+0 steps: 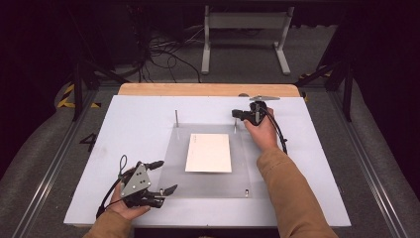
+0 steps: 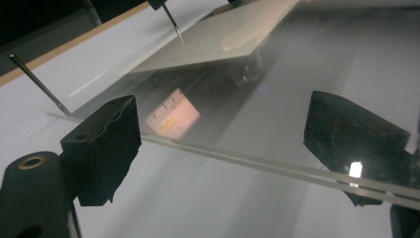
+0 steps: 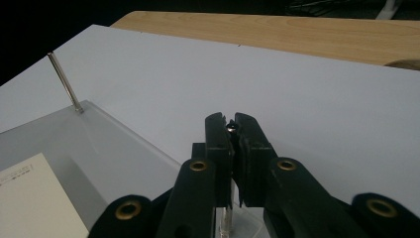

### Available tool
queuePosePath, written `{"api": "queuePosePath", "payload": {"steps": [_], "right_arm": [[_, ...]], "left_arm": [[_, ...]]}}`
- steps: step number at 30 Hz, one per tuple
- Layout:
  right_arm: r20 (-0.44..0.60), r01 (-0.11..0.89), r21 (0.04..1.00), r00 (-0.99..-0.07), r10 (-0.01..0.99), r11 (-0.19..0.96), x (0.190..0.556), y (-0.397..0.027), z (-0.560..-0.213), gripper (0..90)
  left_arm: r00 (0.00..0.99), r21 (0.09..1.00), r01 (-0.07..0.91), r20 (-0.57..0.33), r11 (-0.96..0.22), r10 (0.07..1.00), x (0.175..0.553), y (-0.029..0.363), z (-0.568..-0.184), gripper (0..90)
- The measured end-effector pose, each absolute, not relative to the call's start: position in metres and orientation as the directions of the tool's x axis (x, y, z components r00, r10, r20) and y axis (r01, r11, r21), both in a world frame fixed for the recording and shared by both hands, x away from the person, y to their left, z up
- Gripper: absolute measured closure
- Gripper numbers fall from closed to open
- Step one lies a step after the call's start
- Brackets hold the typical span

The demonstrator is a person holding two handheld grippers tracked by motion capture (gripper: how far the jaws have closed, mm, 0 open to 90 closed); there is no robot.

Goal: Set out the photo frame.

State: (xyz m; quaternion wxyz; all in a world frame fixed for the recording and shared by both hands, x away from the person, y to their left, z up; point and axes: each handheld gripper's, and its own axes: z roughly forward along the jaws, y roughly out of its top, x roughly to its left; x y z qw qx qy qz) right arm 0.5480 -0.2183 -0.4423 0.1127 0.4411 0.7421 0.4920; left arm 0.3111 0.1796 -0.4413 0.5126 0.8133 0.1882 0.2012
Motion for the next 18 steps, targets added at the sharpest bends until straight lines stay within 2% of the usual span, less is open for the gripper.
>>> {"api": "queuePosePath", "payload": {"steps": [2, 11, 12, 13, 18], "right_arm": [[0.272, 0.546, 0.829, -0.583, 0.766, 0.121, 0.5482, -0.2184, -0.4426, 85.0], [0.274, 0.555, 0.824, -0.565, 0.778, 0.113, 0.5473, -0.2167, -0.4420, 84.9], [0.275, 0.553, 0.825, -0.567, 0.777, 0.112, 0.5472, -0.2170, -0.4422, 84.9], [0.274, 0.553, 0.826, -0.565, 0.778, 0.111, 0.5470, -0.2167, -0.4422, 84.9], [0.261, 0.551, 0.826, -0.558, 0.788, 0.117, 0.5460, -0.2149, -0.4413, 84.7]], "left_arm": [[0.847, 0.920, 0.104, 0.118, -0.379, 0.519, 0.3122, 0.1808, -0.4404, 16.7], [0.857, 0.931, 0.027, 0.165, -0.363, 0.488, 0.3103, 0.1728, -0.4366, 25.1], [0.855, 0.931, 0.015, 0.177, -0.364, 0.487, 0.3095, 0.1726, -0.4360, 28.8], [0.850, 0.938, 0.003, 0.181, -0.348, 0.495, 0.3093, 0.1736, -0.4345, 38.6], [0.853, 0.935, -0.010, 0.193, -0.353, 0.486, 0.3095, 0.1730, -0.4321, 44.2]]}}
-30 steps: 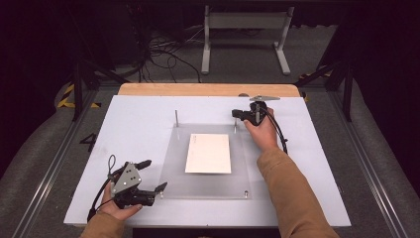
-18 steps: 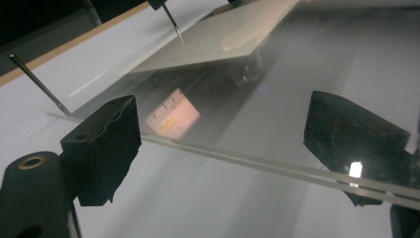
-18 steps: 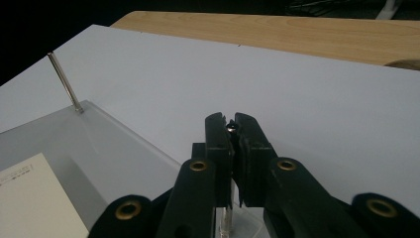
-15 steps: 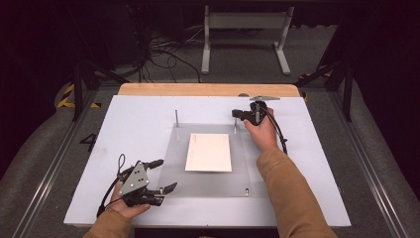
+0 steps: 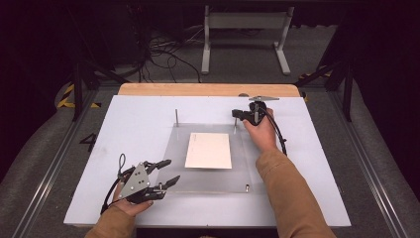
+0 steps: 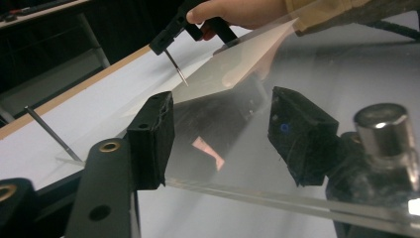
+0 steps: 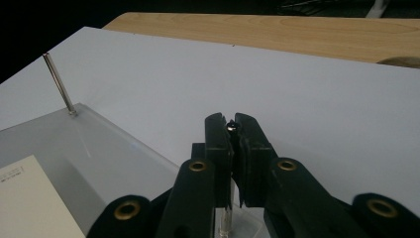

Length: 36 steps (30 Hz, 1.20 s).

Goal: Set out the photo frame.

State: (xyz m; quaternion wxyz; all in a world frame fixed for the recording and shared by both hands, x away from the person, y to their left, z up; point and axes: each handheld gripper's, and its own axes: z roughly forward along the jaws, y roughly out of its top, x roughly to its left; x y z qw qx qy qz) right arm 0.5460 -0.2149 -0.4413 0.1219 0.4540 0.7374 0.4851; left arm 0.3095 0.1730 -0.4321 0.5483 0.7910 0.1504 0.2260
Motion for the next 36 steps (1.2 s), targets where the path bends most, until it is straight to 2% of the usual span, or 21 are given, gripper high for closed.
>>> {"api": "queuePosePath", "payload": {"steps": [9, 11, 14, 17, 21, 24, 36], "right_arm": [[0.270, 0.557, 0.823, -0.550, 0.790, 0.107, 0.545, -0.215, -0.441, 83.5], [0.269, 0.561, 0.821, -0.544, 0.795, 0.105, 0.545, -0.215, -0.440, 79.1], [0.269, 0.551, 0.829, -0.538, 0.799, 0.091, 0.542, -0.218, -0.437, 67.2], [0.231, 0.519, 0.846, -0.567, 0.791, 0.125, 0.535, -0.218, -0.432, 58.6], [0.201, 0.470, 0.870, -0.614, 0.764, 0.149, 0.520, -0.217, -0.421, 51.7], [0.210, 0.441, 0.888, -0.639, 0.740, 0.129, 0.507, -0.217, -0.413, 49.8], [0.083, 0.312, 0.924, -0.727, 0.682, 0.221, 0.444, -0.234, -0.382, 41.3]], "left_arm": [[0.856, 0.932, -0.009, 0.194, -0.362, 0.480, 0.311, 0.174, -0.430, 45.3], [0.856, 0.929, -0.012, 0.200, -0.369, 0.476, 0.311, 0.174, -0.429, 45.3], [0.857, 0.934, 0.000, 0.184, -0.358, 0.481, 0.312, 0.174, -0.427, 45.3], [0.860, 0.935, 0.007, 0.176, -0.355, 0.479, 0.313, 0.174, -0.425, 45.3], [0.860, 0.937, 0.015, 0.166, -0.350, 0.483, 0.314, 0.173, -0.422, 45.4], [0.862, 0.934, 0.026, 0.160, -0.357, 0.481, 0.315, 0.173, -0.420, 45.3], [0.863, 0.937, 0.046, 0.138, -0.346, 0.485, 0.318, 0.173, -0.413, 45.3]]}}
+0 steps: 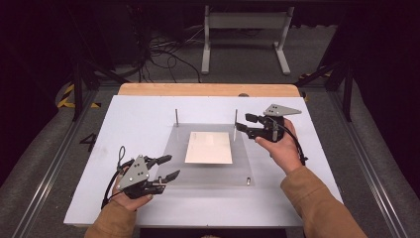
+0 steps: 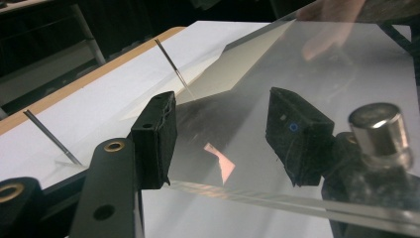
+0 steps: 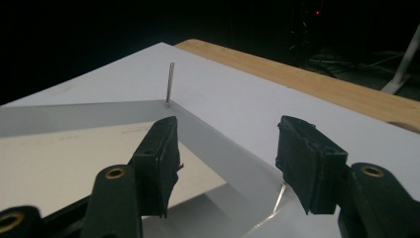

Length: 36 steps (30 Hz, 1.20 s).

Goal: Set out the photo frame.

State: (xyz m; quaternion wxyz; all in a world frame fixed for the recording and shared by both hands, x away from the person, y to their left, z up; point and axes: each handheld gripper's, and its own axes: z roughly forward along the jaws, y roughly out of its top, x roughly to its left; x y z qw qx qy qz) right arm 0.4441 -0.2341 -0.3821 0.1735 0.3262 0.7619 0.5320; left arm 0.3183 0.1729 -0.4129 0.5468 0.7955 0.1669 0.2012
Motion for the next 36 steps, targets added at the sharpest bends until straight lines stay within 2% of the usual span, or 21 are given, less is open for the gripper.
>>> {"api": "queuePosePath", "payload": {"steps": [9, 10, 15, 22, 29, 32, 36], "right_arm": [[-0.011, 0.229, 0.930, -0.767, 0.642, 0.289, 0.404, -0.254, -0.376, 40.0], [-0.048, 0.210, 0.917, -0.787, 0.615, 0.340, 0.393, -0.259, -0.376, 40.9], [-0.090, 0.190, 0.903, -0.795, 0.599, 0.387, 0.372, -0.266, -0.382, 39.4], [-0.151, 0.148, 0.889, -0.798, 0.583, 0.433, 0.342, -0.270, -0.393, 29.6], [-0.238, 0.004, 0.891, -0.847, 0.475, 0.454, 0.316, -0.247, -0.390, 23.0], [-0.259, -0.040, 0.896, -0.856, 0.447, 0.443, 0.314, -0.238, -0.390, 23.8], [-0.288, -0.080, 0.894, -0.857, 0.427, 0.442, 0.319, -0.227, -0.393, 31.3]], "left_arm": [[0.864, 0.936, 0.061, 0.125, -0.346, 0.489, 0.320, 0.172, -0.409, 45.3], [0.862, 0.937, 0.062, 0.123, -0.344, 0.491, 0.320, 0.172, -0.408, 45.3], [0.862, 0.937, 0.066, 0.120, -0.344, 0.492, 0.320, 0.170, -0.407, 45.4], [0.864, 0.936, 0.067, 0.119, -0.346, 0.490, 0.320, 0.170, -0.406, 45.4], [0.863, 0.935, 0.068, 0.120, -0.347, 0.490, 0.319, 0.169, -0.406, 45.3], [0.864, 0.935, 0.067, 0.120, -0.348, 0.489, 0.319, 0.169, -0.406, 45.4], [0.864, 0.936, 0.070, 0.115, -0.344, 0.489, 0.319, 0.169, -0.406, 45.3]]}}
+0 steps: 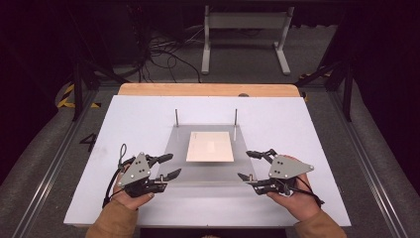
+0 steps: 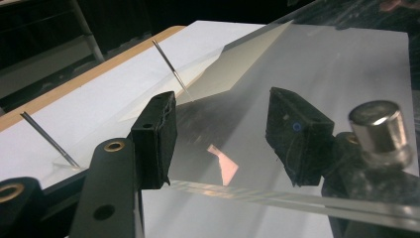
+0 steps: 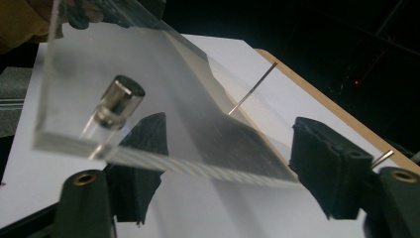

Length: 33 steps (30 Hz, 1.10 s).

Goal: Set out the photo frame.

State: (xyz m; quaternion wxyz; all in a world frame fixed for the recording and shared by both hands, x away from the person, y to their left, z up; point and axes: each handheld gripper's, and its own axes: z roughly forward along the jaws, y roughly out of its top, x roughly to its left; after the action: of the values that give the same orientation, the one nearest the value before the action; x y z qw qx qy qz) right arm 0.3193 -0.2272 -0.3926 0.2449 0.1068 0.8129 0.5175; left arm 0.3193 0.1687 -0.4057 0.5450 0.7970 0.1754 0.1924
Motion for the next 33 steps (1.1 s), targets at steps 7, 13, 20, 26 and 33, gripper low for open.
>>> {"api": "queuePosePath", "payload": {"steps": [7, 13, 20, 26, 33], "right_arm": [[-0.315, -0.126, 0.889, -0.867, 0.387, 0.440, 0.325, -0.212, -0.398, 46.8], [-0.326, -0.148, 0.897, -0.858, 0.397, 0.416, 0.326, -0.212, -0.397, 60.2], [-0.330, -0.160, 0.899, -0.859, 0.392, 0.407, 0.329, -0.212, -0.393, 61.2], [-0.366, -0.189, 0.893, -0.833, 0.414, 0.410, 0.329, -0.211, -0.388, 61.7], [-0.409, -0.226, 0.882, -0.802, 0.436, 0.413, 0.338, -0.212, -0.374, 61.7]], "left_arm": [[0.866, 0.936, 0.065, 0.119, -0.345, 0.485, 0.320, 0.169, -0.406, 45.5], [0.865, 0.938, 0.056, 0.125, -0.342, 0.486, 0.319, 0.167, -0.404, 47.5], [0.860, 0.944, 0.052, 0.124, -0.326, 0.495, 0.321, 0.168, -0.401, 47.9], [0.850, 0.939, 0.032, 0.155, -0.342, 0.504, 0.322, 0.166, -0.393, 50.8], [0.834, 0.944, -0.005, 0.186, -0.331, 0.519, 0.331, 0.164, -0.376, 54.0]]}}
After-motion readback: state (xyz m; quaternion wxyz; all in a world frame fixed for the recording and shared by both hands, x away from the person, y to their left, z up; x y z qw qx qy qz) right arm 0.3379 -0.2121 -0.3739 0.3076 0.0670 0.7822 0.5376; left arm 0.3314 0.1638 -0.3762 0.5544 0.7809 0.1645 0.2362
